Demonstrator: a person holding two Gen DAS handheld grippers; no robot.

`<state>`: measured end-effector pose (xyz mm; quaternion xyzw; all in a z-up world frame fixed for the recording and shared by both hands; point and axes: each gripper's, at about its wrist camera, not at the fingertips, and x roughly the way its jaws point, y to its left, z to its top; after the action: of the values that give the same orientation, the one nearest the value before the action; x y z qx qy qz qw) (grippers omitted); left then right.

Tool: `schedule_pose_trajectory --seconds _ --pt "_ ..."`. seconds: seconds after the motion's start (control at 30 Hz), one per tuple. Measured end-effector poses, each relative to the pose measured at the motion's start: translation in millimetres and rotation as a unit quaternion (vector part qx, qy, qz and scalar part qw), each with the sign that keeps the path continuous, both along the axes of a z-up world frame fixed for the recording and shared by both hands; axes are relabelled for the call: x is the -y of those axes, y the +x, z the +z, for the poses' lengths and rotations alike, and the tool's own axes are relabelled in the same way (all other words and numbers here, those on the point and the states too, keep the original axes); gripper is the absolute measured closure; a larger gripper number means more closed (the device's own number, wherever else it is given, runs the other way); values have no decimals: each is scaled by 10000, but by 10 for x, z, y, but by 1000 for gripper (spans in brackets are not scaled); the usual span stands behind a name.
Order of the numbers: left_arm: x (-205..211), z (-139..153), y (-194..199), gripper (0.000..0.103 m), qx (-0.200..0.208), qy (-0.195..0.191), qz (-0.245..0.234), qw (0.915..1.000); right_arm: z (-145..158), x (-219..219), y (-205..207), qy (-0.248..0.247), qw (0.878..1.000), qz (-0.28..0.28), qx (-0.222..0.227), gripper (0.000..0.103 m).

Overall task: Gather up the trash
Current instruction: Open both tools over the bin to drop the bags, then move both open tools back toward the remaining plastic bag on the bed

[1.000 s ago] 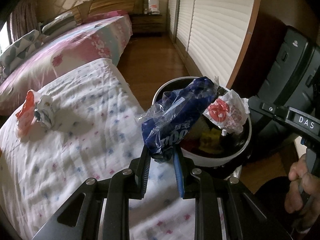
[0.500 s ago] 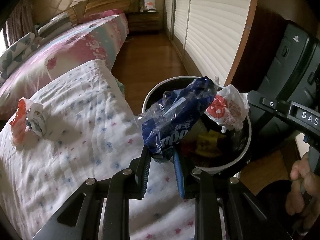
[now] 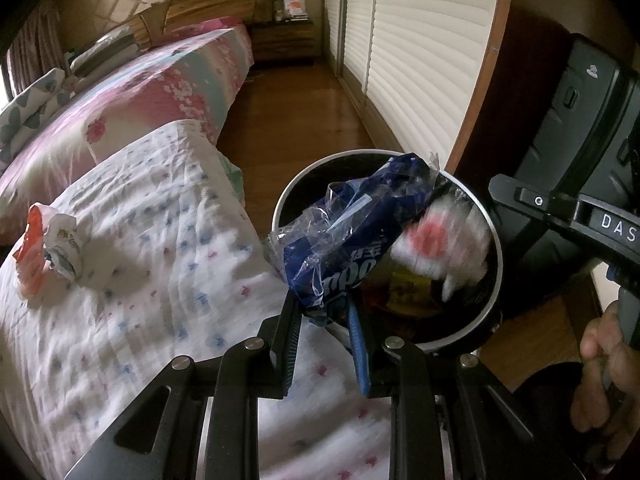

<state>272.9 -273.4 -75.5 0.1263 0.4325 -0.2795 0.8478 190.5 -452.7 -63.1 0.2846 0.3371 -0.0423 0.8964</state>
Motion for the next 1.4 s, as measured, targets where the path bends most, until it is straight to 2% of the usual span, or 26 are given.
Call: schedule_pose_trajectory --seconds 0.17,0.23,0.27,0.3,0.4,0.43,0.47,0.5,0.53,0.63,0.73,1.13,1.4 --pt "30 -7 1 78 -28 5 -36 10000 -11 16 24 -16 10000 2 -26 103" --pt "22 -5 3 69 -37 5 -7 10000 -17 22 35 -4 10000 18 -53 101" --pt "10 0 0 57 -19 -3 25 10000 -15 23 40 8 10000 11 -59 97" --pt "-4 7 3 51 8 -31 33 10000 -16 25 38 10 10000 -4 -66 97" --pt "-74 27 -13 48 24 -95 96 9999 -27 6 39 61 9999 11 -80 95" --pt "-121 34 -18 47 21 -145 132 9998 -29 -7 39 56 9999 6 -100 90" --pt "-167 39 -21 45 23 -182 175 9997 -34 -17 39 64 9999 11 -108 77" --pt "-221 41 -25 44 25 -218 225 9995 -38 -47 40 82 9999 54 -97 69" --pt "-300 39 -29 44 14 -271 291 9992 -35 -80 39 66 9999 92 -80 56" --pt "-521 6 -27 44 -48 -369 495 9981 -24 -212 57 -11 9997 224 -72 51" --pt "-760 -26 -33 44 -78 -440 722 9964 -41 -363 103 34 9991 426 -66 38" --pt "-1684 -42 -15 44 -65 -569 1689 9840 -59 -1078 352 -5 9924 1226 -136 32" --pt "-2051 -56 -35 39 -38 -579 2112 9757 -76 -1464 451 -52 9868 1600 -239 18"
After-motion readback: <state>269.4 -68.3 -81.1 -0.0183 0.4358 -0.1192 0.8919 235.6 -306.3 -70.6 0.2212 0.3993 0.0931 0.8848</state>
